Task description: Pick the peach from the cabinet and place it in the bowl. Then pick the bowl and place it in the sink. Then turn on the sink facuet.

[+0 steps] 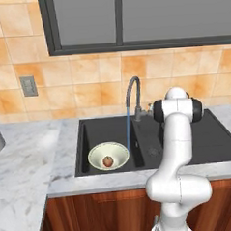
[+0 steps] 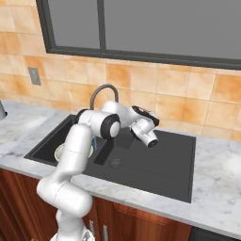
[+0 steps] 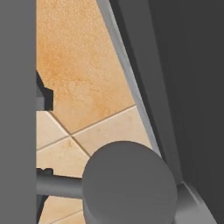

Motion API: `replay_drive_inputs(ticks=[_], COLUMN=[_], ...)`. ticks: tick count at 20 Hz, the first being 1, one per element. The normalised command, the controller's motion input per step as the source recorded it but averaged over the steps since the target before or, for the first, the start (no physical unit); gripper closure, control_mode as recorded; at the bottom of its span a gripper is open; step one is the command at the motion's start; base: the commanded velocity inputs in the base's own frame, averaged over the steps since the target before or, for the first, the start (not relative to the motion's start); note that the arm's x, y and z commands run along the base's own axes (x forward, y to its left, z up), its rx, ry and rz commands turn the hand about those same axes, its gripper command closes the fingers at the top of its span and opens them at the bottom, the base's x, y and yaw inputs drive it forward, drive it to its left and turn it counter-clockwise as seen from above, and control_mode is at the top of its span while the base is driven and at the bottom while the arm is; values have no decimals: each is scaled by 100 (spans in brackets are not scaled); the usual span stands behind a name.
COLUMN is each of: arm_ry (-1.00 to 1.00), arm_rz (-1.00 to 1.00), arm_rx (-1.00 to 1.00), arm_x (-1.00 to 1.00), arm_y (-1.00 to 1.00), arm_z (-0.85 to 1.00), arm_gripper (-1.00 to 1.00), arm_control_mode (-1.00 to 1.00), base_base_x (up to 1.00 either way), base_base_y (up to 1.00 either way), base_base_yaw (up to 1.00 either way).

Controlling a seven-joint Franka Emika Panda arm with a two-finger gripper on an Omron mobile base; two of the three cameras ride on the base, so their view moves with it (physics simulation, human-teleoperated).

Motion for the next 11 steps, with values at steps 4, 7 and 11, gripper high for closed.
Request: replay_drive_inputs(ticks=[4,7,11], arm_ry=[0,0,0], arm_rz=[0,0,0], arm_rx=[1,2,0], arm_x=[0,0,0], arm_y=[-38,-1,0], arm_z=[-12,0,0], arm_gripper=[100,100,100], arm_control_mode=[-100,-100,-100], base_base_x=[0,0,0], base_base_y=[0,0,0], base_base_yaw=[0,0,0])
